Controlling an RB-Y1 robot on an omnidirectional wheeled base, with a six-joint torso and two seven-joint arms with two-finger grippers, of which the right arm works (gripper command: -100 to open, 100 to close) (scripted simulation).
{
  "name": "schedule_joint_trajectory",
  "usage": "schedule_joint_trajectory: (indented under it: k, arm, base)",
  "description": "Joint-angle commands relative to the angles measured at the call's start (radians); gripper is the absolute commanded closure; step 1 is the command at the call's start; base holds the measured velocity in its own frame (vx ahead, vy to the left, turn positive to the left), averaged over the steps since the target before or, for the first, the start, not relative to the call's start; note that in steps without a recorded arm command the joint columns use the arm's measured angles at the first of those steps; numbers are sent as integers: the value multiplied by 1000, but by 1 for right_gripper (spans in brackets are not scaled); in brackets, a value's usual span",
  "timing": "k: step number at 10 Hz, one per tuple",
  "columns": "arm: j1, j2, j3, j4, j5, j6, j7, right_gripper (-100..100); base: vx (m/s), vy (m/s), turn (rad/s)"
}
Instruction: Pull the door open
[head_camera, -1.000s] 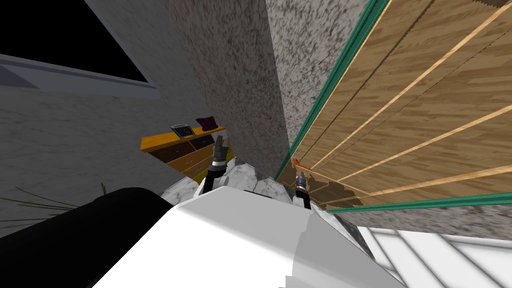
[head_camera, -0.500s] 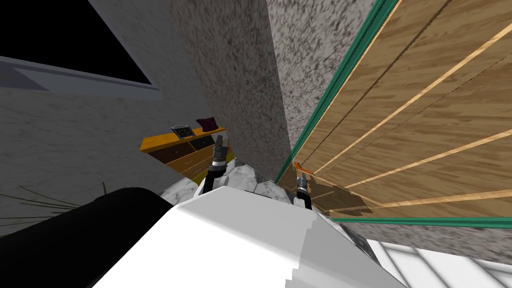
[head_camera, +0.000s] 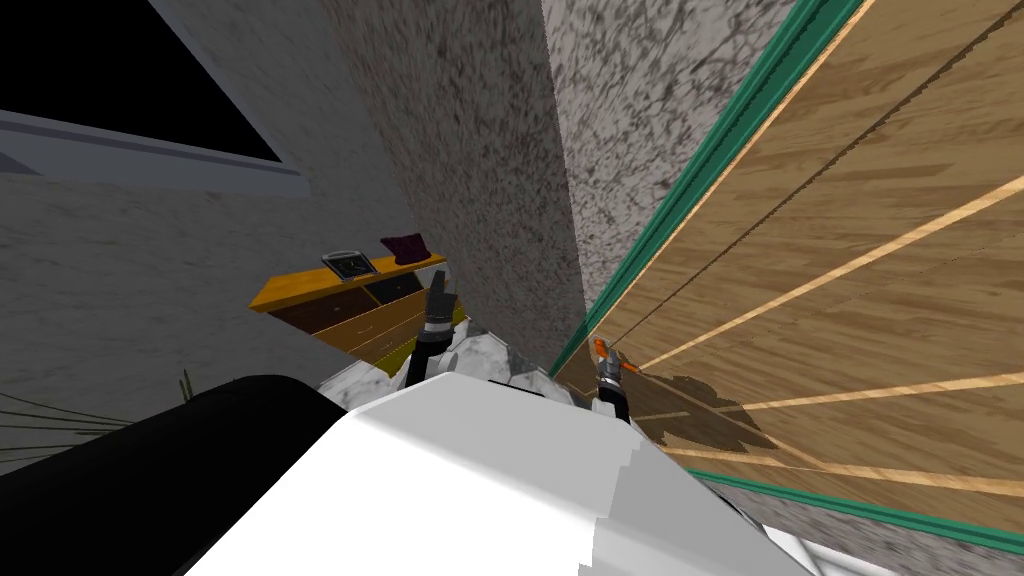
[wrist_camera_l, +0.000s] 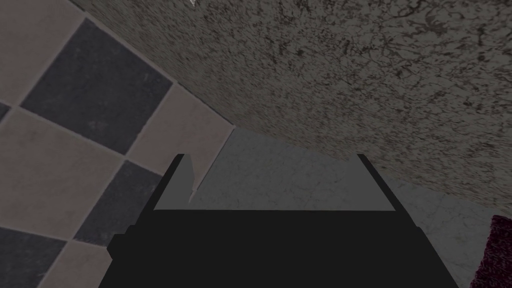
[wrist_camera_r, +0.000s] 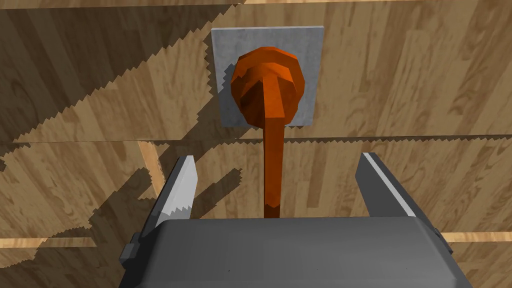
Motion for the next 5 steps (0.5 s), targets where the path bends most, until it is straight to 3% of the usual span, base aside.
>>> schedule_joint_trajectory:
  k: [1,2,5]
  arm:
    - [0,0,0,0,0,0,0,-100]
    - [0,0,0,0,0,0,0,100]
    - [0,0,0,0,0,0,0,100]
  base:
    - [89,-32,9]
    - [-12,1,-4]
    - [-28,9,-3]
